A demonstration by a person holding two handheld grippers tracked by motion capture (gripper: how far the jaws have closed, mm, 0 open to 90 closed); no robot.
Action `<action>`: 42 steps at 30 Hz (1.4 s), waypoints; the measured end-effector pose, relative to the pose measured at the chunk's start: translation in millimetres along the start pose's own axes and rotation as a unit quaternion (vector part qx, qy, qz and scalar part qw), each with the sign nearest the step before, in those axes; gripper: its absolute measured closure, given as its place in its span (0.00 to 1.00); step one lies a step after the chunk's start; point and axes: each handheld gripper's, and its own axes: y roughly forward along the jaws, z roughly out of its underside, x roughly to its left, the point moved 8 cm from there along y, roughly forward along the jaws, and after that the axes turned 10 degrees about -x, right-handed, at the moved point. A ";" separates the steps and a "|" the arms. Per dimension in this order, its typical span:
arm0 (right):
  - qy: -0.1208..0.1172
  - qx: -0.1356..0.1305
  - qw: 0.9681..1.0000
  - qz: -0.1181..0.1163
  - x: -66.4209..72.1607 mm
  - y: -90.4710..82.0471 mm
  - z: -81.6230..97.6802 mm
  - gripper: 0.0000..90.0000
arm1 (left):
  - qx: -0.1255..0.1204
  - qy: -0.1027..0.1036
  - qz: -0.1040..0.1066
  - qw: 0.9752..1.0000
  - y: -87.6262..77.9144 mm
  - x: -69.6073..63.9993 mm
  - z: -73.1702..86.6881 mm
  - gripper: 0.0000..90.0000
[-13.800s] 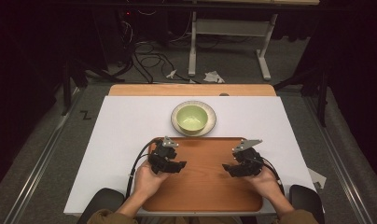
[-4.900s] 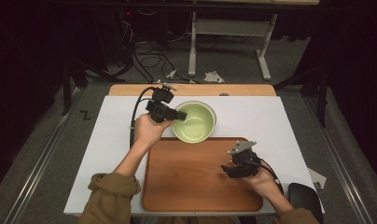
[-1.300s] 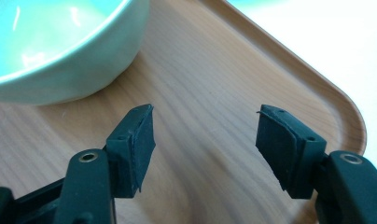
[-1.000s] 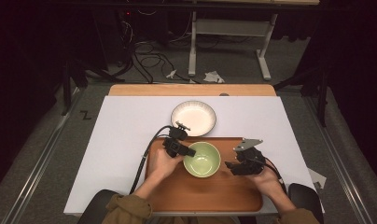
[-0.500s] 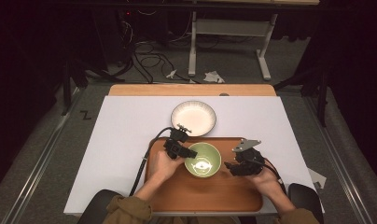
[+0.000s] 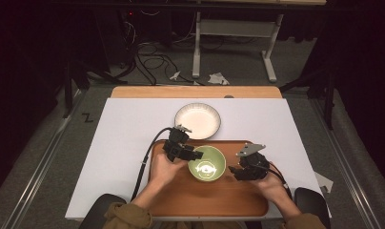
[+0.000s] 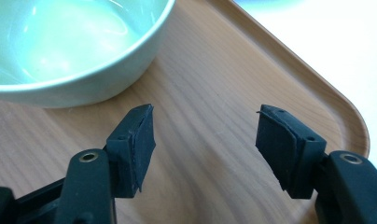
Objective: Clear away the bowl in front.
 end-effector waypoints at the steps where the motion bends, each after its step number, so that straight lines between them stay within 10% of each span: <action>1: 0.001 0.002 1.000 -0.001 0.2 0.6 0.7 0.42 | -0.006 0.001 0.000 1.000 -2.1 -0.8 -1.8 0.53; 42: 0.004 0.003 1.000 0.002 -0.7 0.3 0.2 0.41 | -0.048 0.019 -0.028 0.998 -65.9 5.0 3.5 0.54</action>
